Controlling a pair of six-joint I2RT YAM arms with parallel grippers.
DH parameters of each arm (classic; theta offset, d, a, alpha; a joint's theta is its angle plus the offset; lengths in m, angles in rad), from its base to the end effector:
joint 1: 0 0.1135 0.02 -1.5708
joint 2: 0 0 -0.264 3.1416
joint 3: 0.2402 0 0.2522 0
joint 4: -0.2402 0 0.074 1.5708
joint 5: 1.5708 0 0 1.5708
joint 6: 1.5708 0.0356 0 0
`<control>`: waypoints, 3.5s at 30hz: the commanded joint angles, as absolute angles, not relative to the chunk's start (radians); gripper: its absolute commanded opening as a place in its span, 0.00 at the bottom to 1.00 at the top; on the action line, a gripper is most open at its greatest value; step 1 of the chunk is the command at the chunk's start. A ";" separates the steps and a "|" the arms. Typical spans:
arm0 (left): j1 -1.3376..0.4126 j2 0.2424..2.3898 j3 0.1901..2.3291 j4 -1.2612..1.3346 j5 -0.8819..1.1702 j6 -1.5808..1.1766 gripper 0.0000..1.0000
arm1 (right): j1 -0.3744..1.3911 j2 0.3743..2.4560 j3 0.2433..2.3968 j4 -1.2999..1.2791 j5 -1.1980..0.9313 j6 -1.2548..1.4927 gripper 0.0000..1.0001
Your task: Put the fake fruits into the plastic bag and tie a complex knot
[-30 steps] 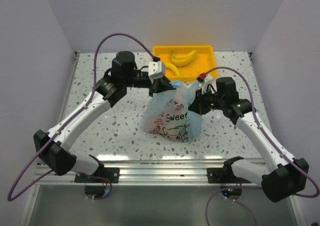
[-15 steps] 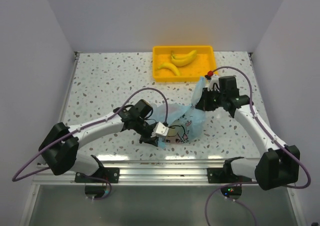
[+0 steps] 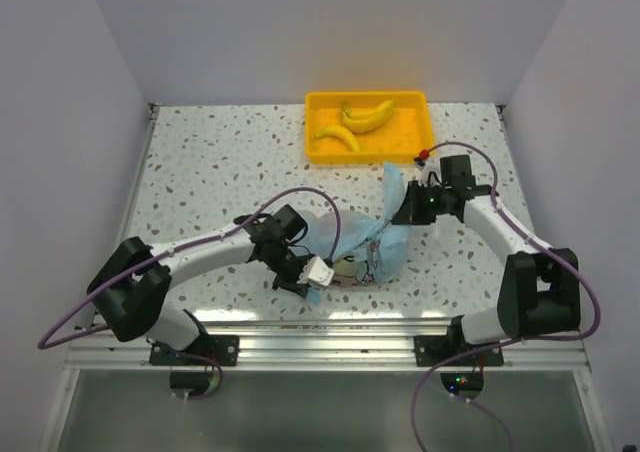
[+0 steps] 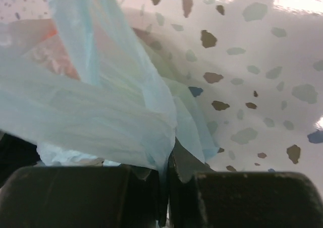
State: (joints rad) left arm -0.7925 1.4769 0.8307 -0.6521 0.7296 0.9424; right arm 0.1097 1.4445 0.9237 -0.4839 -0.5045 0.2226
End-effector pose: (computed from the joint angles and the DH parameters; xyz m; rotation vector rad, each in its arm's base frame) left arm 0.1614 -0.1975 0.1799 2.1145 1.6109 -0.9837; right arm 0.2819 0.0484 0.2168 -0.0472 2.5688 0.7745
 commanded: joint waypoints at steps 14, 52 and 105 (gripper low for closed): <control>-0.793 1.447 0.989 -0.712 0.784 0.943 0.00 | 0.103 1.325 0.942 -0.382 -0.818 -0.009 0.64; -0.796 1.411 0.960 -0.742 0.784 0.988 0.00 | -0.032 1.580 1.307 -0.843 -0.946 -0.357 0.99; -0.687 1.405 1.118 0.276 0.752 -0.215 0.00 | 0.383 1.304 1.094 -0.449 -0.824 -0.106 0.09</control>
State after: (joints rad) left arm -0.7193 1.3964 1.1507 0.1036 0.8032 -0.0227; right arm 0.3744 1.3472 1.1027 -0.4561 -0.7807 -0.1135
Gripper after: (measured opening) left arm 0.020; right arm 0.073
